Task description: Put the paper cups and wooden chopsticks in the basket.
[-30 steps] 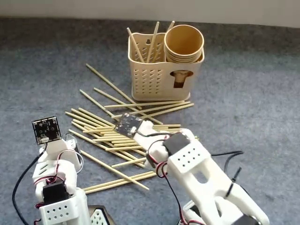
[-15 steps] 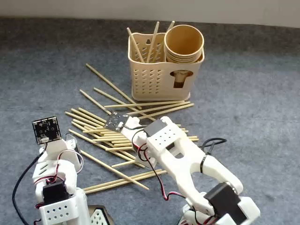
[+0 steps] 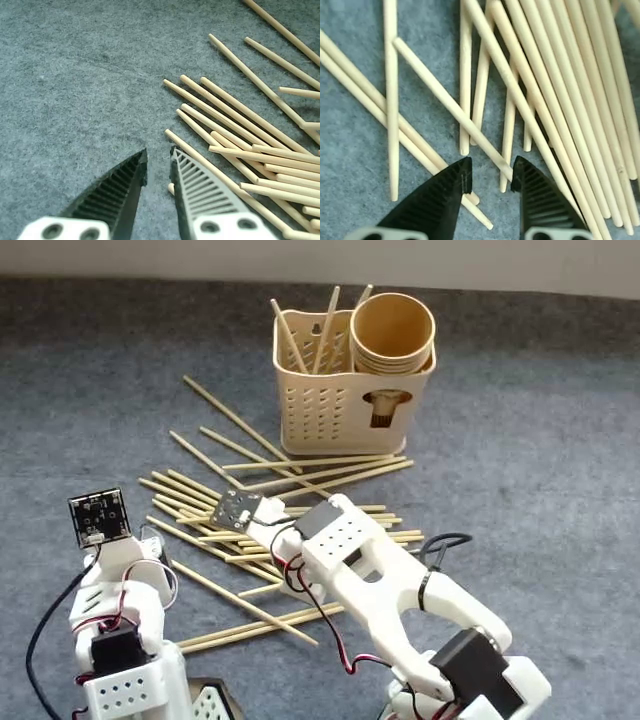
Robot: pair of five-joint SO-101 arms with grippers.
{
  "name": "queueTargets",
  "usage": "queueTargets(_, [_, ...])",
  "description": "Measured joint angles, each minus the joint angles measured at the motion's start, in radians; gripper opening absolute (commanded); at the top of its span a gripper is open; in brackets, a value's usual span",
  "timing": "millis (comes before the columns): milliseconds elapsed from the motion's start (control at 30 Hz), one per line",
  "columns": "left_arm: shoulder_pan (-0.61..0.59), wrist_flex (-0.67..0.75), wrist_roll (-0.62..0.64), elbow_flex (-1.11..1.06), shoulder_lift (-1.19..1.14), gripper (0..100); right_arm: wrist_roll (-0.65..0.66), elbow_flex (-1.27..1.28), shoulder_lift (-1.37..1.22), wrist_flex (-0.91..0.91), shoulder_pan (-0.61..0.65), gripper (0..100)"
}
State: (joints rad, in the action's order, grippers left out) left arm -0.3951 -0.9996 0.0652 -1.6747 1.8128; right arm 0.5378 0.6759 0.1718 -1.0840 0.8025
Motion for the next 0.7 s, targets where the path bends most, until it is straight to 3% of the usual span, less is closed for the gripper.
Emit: queueTargets(700, [0.000,0.000,0.000,0.000,0.000,9,0.000,0.000,-0.094,0.068,0.000,13.7])
